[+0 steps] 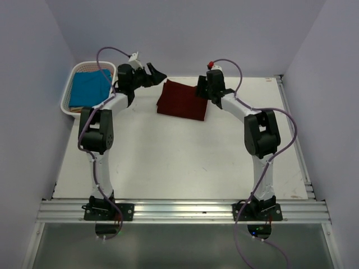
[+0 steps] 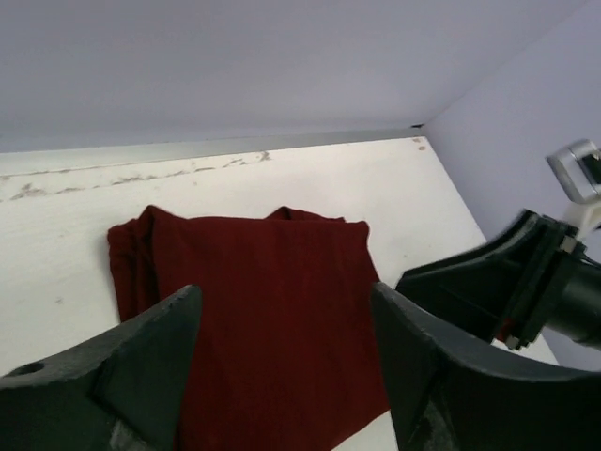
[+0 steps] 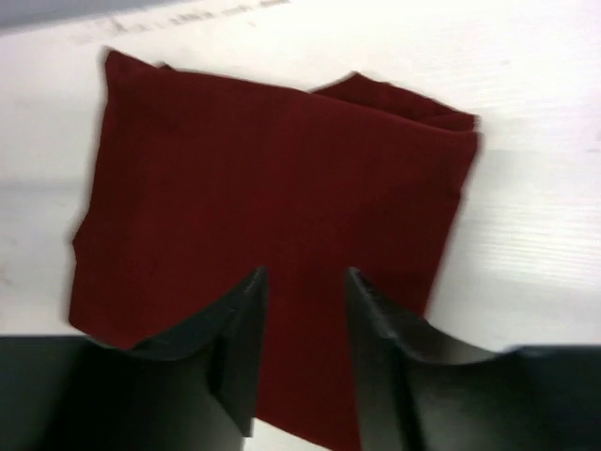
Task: Fold and stack the t-shirts
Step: Fold the long partially folded tshirt into a neat square
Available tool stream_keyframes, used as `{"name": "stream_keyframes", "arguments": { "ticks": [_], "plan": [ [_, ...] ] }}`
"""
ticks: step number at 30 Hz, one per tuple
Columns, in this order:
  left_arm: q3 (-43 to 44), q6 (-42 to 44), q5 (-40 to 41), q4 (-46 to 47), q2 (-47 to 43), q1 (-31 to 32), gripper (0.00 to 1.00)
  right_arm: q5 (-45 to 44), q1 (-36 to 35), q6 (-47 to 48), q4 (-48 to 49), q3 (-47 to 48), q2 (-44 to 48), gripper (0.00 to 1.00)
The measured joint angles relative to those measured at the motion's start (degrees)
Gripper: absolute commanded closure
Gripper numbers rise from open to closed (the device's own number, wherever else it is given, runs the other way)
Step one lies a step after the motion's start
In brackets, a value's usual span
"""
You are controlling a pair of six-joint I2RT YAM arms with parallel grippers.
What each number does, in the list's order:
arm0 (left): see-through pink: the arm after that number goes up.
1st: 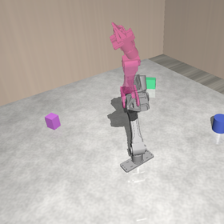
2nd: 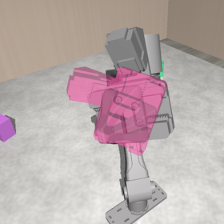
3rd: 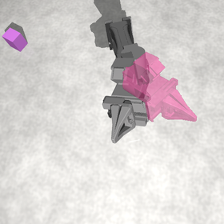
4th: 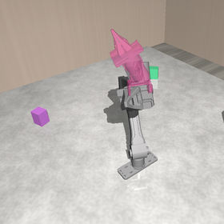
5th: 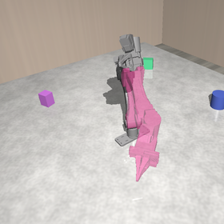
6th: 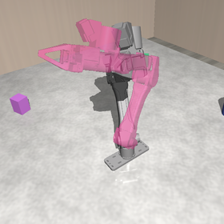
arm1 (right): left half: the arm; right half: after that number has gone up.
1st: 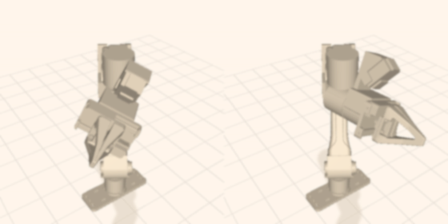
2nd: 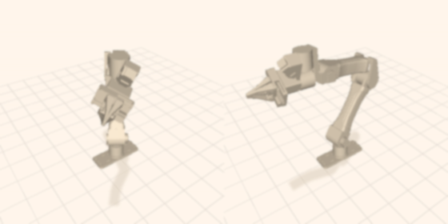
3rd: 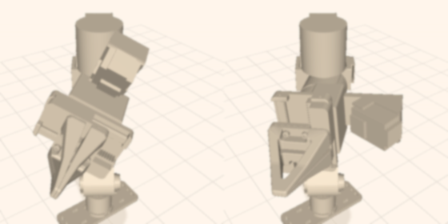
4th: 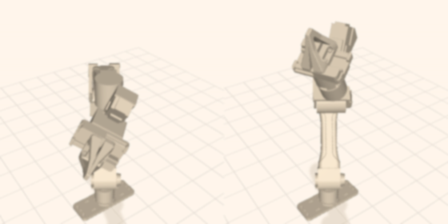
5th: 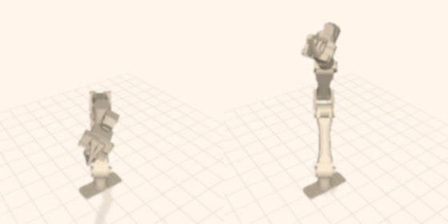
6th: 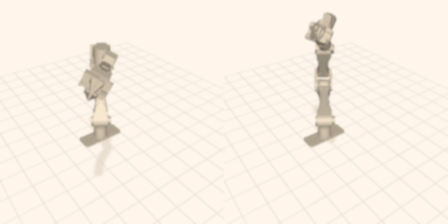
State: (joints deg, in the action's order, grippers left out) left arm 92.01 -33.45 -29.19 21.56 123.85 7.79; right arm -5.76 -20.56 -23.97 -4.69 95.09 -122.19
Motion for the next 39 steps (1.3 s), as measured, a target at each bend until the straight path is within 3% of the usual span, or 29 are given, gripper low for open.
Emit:
{"name": "stream_keyframes", "arguments": {
  "ticks": [2,3,6,8,14,21,27,34,39],
  "plan": [
    [0.22,-2.12,-3.08,2.29,1.03,0.0,0.45,3.39,-0.09,-0.68,-1.18,3.56,-1.7,1.0],
    [1.27,-3.78,-5.2,3.96,2.36,0.0,0.57,5.42,-0.11,-1.29,-1.86,6.16,-3.21,1.0],
    [6.36,-8.55,-10.8,7.91,8.87,0.15,0.75,9.75,-0.07,-4.02,-3.63,14.73,-8.7,1.0],
    [7.87,-11.67,-13.7,10.08,13.0,0.28,0.79,11.47,-0.04,-5.68,-4.63,18.29,-11.65,1.0],
    [7.34,-16.11,-17.2,10.82,21.16,0.87,0.79,13.27,-0.07,-8.9,-9.35,20.5,-17.44,1.0],
    [1.64,-16.55,-16.22,11.28,20.7,1.25,0.83,13.29,-0.07,-9.51,-10.12,18.05,-18.1,1.0],
    [-14.73,-16.17,-13.51,11.52,10.34,1.4,0.9,13.03,-1.01,-9.16,-7.1,4.48,-9.9,1.0],
    [-39.6,-13.16,-7.65,9.86,-8.59,2.25,0.97,11.15,-4.52,-7.45,-6.64,-17.16,5.44,1.0],
    [-50.07,-10.01,-3.61,6.25,-20.26,5.27,0.99,10.38,-8.22,-6.38,-8.24,-26.62,13.25,1.0]
  ]
}}
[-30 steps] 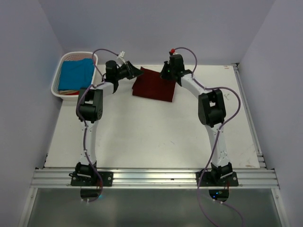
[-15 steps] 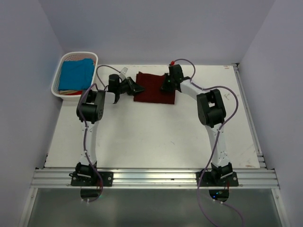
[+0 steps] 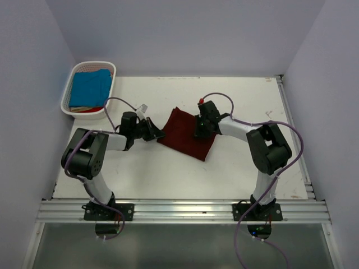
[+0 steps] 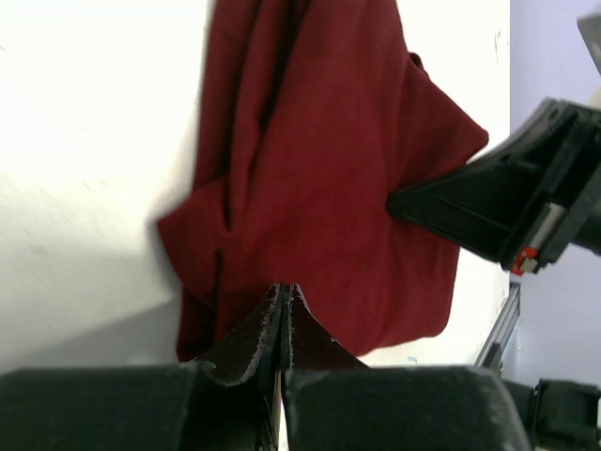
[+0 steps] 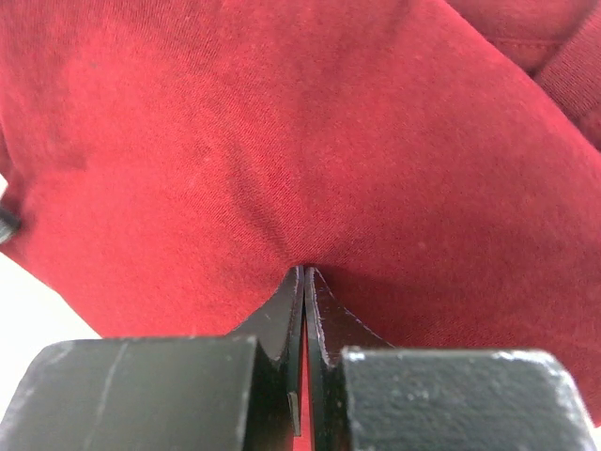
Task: Fold and stack the t-shirts
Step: Fold the long partially folded tshirt into a neat square
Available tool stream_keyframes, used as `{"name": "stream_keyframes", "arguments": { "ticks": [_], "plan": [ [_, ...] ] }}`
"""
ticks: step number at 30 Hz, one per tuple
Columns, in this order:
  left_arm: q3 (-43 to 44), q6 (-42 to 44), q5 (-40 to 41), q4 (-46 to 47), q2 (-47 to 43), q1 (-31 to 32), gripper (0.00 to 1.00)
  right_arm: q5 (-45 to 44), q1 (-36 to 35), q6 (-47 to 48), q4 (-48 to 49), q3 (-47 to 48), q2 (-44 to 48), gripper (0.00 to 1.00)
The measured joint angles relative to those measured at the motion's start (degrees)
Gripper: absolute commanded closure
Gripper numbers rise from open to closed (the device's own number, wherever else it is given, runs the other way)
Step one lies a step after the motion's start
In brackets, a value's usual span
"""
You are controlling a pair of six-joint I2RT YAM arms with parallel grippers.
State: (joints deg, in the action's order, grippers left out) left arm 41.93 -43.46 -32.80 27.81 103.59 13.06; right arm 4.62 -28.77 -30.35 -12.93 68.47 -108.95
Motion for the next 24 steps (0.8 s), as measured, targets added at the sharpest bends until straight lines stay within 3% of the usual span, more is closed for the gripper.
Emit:
{"name": "stream_keyframes", "arguments": {
  "ticks": [9,11,12,13,16,17,21,24],
  "plan": [
    [-3.04,4.42,2.08,-6.25,-9.01,3.37,1.0,-1.07,-0.28,2.95,-2.93,0.7,1.22,1.0],
    [-2.95,5.55,2.64,-8.7,-11.39,3.67,0.84,-1.09,-0.31,3.43,-2.82,1.27,1.49,1.0],
    [-2.89,6.25,3.21,-10.16,-13.14,3.87,0.73,-1.09,-0.31,3.61,-2.58,1.27,2.03,0.95],
    [-2.78,6.88,3.65,-11.19,-14.62,3.96,0.51,-1.07,-0.31,3.65,-2.51,1.25,2.82,0.71],
    [-1.36,8.81,6.12,-15.08,-19.93,4.24,0.22,-1.55,-0.31,3.96,-2.03,1.09,7.3,0.47],
    [-0.42,9.68,6.95,-16.5,-21.27,4.28,0.19,-2.14,-0.31,3.82,-2.08,1.18,9.33,0.32],
    [4.98,13.0,9.86,-21.51,-22.25,4.33,0.17,-5.79,-0.5,3.08,-4.85,3.39,15.8,0.01],
    [7.69,15.26,10.86,-23.28,-20.15,4.33,0.17,-8.92,-0.83,1.46,-5.9,0.68,20.7,0.01]
  ]
}}
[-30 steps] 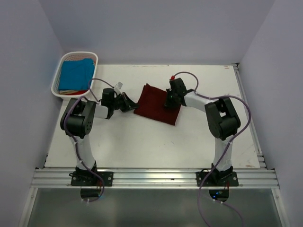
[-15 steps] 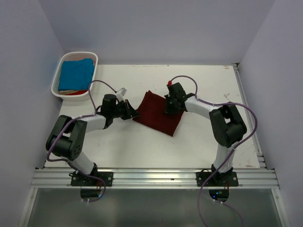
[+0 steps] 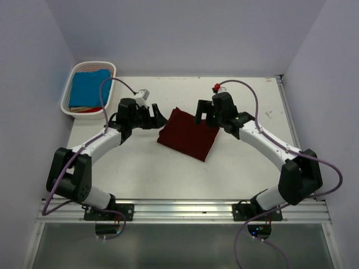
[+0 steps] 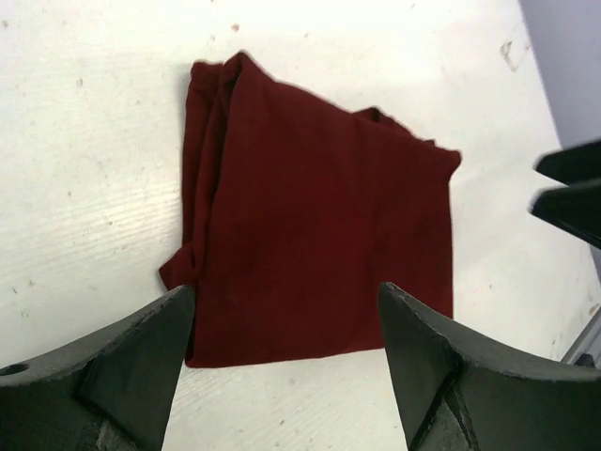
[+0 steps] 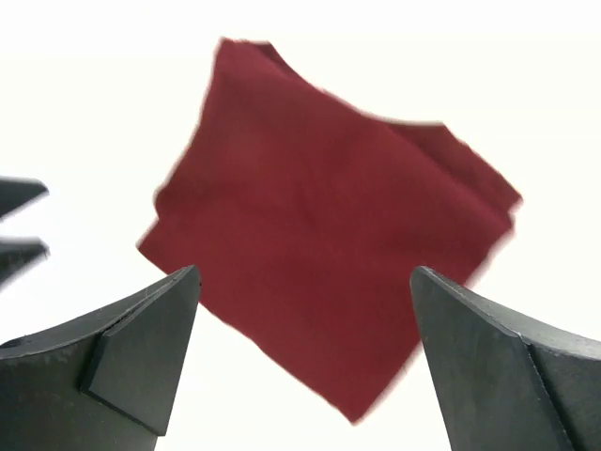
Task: Fold and stack the t-shirts
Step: Fold the long partially folded tshirt into a neat square, then put the neatly folded tshirt into the corner of the board with the right arm
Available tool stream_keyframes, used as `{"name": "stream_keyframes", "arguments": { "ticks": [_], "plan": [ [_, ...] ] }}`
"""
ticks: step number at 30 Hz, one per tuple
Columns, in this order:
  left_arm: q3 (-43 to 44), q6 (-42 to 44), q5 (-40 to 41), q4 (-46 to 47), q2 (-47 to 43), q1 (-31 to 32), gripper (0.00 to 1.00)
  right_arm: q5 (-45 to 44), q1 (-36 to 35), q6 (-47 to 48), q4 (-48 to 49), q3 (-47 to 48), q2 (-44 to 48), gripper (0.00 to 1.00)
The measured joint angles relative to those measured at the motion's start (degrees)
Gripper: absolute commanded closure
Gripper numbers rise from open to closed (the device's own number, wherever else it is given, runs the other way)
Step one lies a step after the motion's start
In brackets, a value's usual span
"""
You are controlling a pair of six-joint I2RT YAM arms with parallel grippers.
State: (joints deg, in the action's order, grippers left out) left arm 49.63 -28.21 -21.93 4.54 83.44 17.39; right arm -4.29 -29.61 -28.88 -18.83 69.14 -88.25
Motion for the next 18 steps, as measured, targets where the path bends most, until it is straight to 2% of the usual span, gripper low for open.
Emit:
{"name": "stream_keyframes", "arguments": {
  "ticks": [8,15,18],
  "plan": [
    [2.71,2.75,0.46,-4.94,10.45,0.0,0.19,-4.13,-0.87,-7.23,-4.44,-20.2,13.75,0.01],
    [3.63,3.32,-1.46,-4.61,14.12,0.02,0.22,-4.28,-0.87,-12.07,-3.41,-29.14,18.23,0.01],
    [3.63,3.32,-2.03,-4.15,14.16,0.15,0.23,-3.45,-0.61,-14.34,0.33,-32.22,17.57,0.01]
  ]
}}
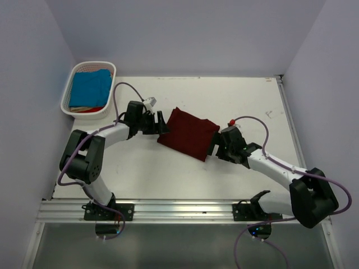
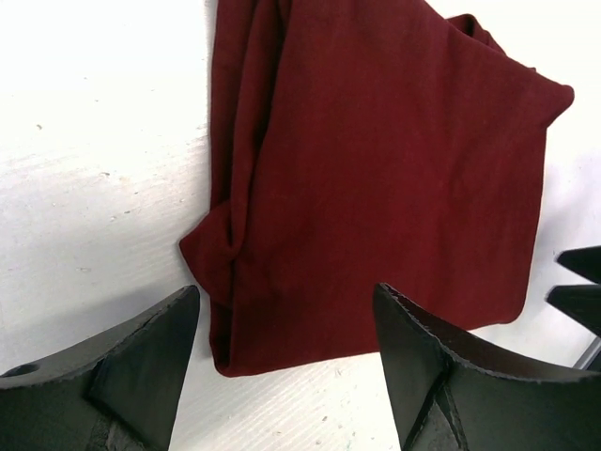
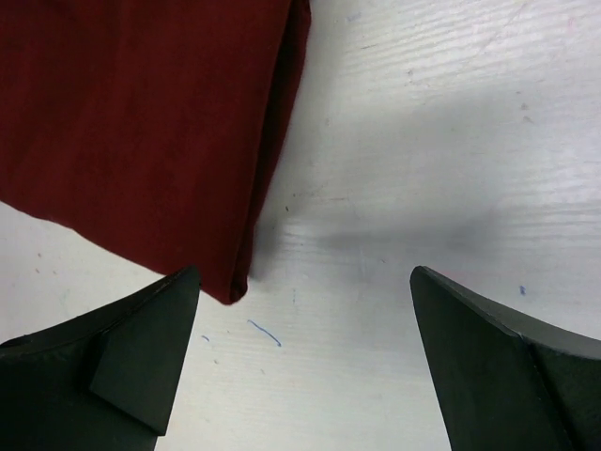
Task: Fold and stack the t-shirts
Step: Put the neatly folded tshirt into the corner of the board with the right arm
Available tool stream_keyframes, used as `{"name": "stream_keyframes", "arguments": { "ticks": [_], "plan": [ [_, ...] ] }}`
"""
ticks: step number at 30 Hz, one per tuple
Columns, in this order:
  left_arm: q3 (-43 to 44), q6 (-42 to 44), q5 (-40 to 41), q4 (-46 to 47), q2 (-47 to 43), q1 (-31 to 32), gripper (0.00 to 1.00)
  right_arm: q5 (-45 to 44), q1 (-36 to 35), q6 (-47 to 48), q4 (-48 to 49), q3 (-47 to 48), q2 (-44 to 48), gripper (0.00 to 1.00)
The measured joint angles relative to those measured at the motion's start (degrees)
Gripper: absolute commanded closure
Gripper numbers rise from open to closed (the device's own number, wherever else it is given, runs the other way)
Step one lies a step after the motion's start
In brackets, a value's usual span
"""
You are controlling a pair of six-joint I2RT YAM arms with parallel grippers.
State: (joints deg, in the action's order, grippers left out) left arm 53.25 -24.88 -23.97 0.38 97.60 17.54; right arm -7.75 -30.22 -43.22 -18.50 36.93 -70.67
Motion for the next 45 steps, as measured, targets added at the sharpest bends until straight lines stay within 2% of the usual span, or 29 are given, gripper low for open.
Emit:
{"name": "stream_keyframes", "arguments": {
  "ticks": [8,13,16,19,20,22,23,26,27,33,34,40,45],
  "plan": [
    [0.0,0.0,-1.22,1.01,0.37,0.17,0.24,3.17,3.1,-8.98,17.9,-6.95,-4.52,0.01],
    [0.2,-0.02,-2.05,1.86,2.08,0.22,0.25,2.95,3.8,-12.79,26.45,-7.32,-8.02,0.01],
    [1.14,-0.04,-2.91,1.95,3.41,0.26,0.26,3.04,4.2,-14.21,29.7,-5.9,-11.26,0.05],
    [2.05,-0.22,-3.5,2.32,4.57,0.39,0.26,3.69,4.37,-15.32,32.11,-4.07,-14.8,0.15],
    [2.29,-0.44,-3.78,2.51,4.9,0.5,0.26,4.35,4.42,-15.67,33.03,-3.5,-15.87,0.23],
    [2.73,-0.87,-4.42,3.02,5.64,0.68,0.27,5.09,4.42,-16.39,34.34,-2.69,-17.92,0.31],
    [2.93,-1.03,-4.61,3.23,5.97,0.79,0.27,5.73,4.42,-16.57,34.86,-2.21,-18.75,0.39],
    [3.21,-1.57,-5.53,4.24,6.97,1.07,0.28,6.43,4.44,-17.29,36.02,-1.73,-20.9,0.54],
    [3.21,-1.84,-5.84,4.68,7.19,1.22,0.28,6.58,4.46,-17.33,36.04,-1.64,-21.29,0.64],
    [2.86,-3.69,-7.23,7.34,7.56,2.08,0.3,7.13,4.57,-16.63,33.99,0.17,-23.1,0.91],
    [2.64,-4.09,-7.48,7.91,7.56,2.23,0.3,7.04,4.57,-16.26,33.16,0.85,-23.19,1.0],
    [1.14,-5.73,-8.94,10.32,7.87,3.28,0.31,4.15,4.96,-12.55,24.28,6.95,-23.58,1.0],
    [0.85,-5.99,-8.76,9.75,7.43,3.54,0.3,0.72,8.72,-10.45,16.63,13.51,-23.58,1.0]
  ]
}}
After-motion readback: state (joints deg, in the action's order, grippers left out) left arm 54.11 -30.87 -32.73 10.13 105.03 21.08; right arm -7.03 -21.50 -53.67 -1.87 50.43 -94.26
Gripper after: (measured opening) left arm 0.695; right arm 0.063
